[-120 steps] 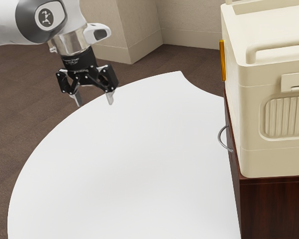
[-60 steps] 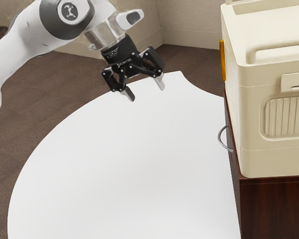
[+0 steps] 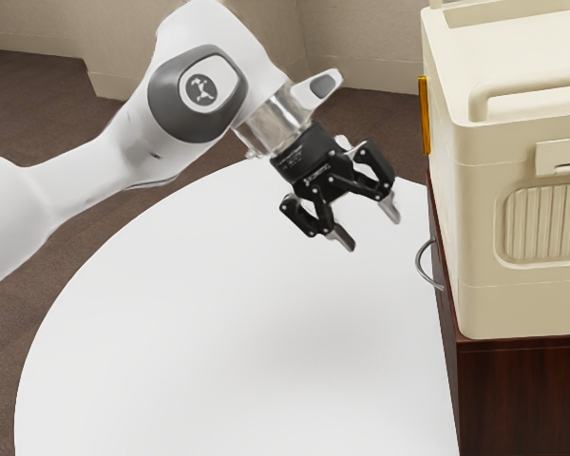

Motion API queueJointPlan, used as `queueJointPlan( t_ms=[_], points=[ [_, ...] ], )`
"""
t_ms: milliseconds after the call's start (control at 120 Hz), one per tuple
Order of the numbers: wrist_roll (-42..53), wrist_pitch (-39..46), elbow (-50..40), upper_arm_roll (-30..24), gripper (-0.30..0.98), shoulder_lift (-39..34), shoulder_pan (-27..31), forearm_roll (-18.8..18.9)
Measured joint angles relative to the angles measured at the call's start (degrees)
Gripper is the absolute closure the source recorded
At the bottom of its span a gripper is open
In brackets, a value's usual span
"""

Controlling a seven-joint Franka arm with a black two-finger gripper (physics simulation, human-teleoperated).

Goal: Pull the drawer handle with one arm to open the drawer

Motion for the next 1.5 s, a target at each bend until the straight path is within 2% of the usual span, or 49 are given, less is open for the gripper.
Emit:
queueJointPlan(
  t_ms=[117,250,408,567,800,1000,1283,1500],
  points=[
    [-0.9,4.1,-6.6,0.1,0.24,-3.9,0.2,-0.2],
    [-1.6,8.4,-7.7,0.4,0.31,-2.5,0.7,-0.3],
    [-2.2,13.5,-1.2,1.6,0.35,3.9,0.7,-0.3],
    [-2.5,15.9,0.5,0.8,0.37,5.7,0.1,-2.4],
    [-1.2,16.6,-1.6,-0.6,0.41,5.7,0.2,-3.2],
    [0.5,14.1,-2.5,-1.5,0.44,4.4,0.2,-1.6],
    [2.6,12.8,-2.1,-2.8,0.46,5.8,0.1,-1.6],
    [3.5,12.9,-2.1,-3.3,0.46,6.4,0.1,-4.8]
  ],
)
